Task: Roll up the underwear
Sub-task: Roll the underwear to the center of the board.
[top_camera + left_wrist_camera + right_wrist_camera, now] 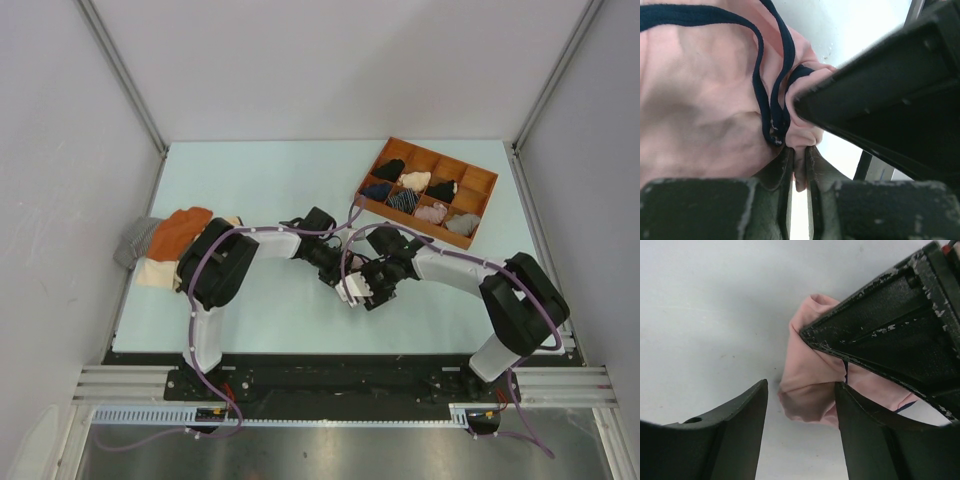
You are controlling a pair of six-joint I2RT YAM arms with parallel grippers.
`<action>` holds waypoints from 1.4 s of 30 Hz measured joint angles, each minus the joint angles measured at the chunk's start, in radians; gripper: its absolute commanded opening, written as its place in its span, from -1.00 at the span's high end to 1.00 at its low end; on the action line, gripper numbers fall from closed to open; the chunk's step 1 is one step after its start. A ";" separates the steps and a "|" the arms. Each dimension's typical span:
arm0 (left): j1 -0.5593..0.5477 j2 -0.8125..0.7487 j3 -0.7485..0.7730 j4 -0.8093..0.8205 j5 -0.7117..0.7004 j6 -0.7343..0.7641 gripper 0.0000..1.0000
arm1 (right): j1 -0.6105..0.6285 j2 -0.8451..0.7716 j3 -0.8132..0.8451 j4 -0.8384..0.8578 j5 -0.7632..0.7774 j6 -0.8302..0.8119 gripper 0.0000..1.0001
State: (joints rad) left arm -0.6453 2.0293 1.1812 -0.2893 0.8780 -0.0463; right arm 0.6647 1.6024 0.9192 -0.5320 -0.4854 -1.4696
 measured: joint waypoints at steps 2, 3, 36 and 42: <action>0.000 0.000 0.000 0.002 -0.001 -0.002 0.61 | 0.000 0.011 -0.005 0.023 0.026 0.002 -0.12; 0.000 0.000 0.000 0.002 -0.002 -0.004 0.54 | 0.000 0.020 -0.009 0.034 0.040 0.002 -0.09; -0.181 -0.724 -0.790 0.795 -0.376 0.187 -0.38 | -0.147 0.436 0.407 -0.566 -0.309 0.181 0.73; -0.259 -0.600 -0.610 0.682 -0.462 0.339 -0.37 | -0.155 0.449 0.413 -0.591 -0.311 0.210 0.71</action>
State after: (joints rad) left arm -0.9047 1.4288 0.5713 0.3923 0.4164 0.2928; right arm 0.5098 2.0510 1.3323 -1.1229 -0.7959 -1.2594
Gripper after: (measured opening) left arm 0.688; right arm 0.181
